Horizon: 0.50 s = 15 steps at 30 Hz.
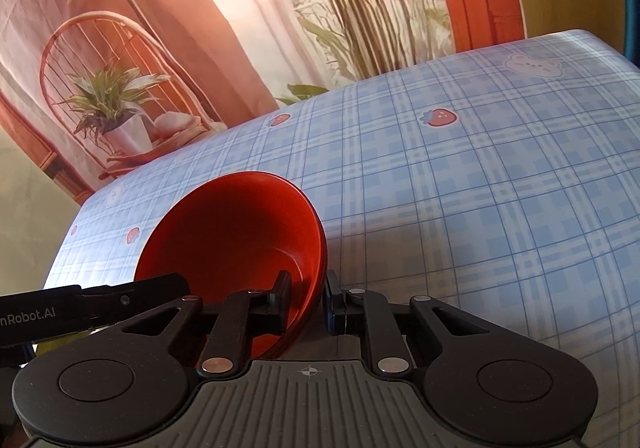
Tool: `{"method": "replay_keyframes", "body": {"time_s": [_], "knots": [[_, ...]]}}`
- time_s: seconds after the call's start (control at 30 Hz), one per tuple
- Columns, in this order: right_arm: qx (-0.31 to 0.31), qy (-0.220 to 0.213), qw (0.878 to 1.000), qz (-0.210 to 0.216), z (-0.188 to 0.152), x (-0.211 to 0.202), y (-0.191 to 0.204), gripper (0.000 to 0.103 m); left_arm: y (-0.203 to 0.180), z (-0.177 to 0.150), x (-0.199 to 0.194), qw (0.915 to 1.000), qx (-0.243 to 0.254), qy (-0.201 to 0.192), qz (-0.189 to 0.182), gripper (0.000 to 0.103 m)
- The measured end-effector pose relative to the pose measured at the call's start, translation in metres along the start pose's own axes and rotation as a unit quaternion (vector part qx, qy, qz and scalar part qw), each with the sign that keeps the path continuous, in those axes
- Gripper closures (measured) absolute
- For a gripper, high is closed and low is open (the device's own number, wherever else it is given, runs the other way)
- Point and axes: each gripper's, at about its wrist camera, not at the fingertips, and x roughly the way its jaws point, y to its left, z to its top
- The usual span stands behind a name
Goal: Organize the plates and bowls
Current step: 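Carry the red bowl stack toward the green plate stack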
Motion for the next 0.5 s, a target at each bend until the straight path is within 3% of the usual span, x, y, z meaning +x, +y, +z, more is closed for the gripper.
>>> {"method": "replay_keyframes", "body": {"time_s": [0.5], "knots": [[0.002,-0.029,1.0,0.0,-0.005,-0.048,0.007,0.088,-0.019,-0.011,-0.039,0.9994,0.029,-0.012,-0.016,0.08]]}}
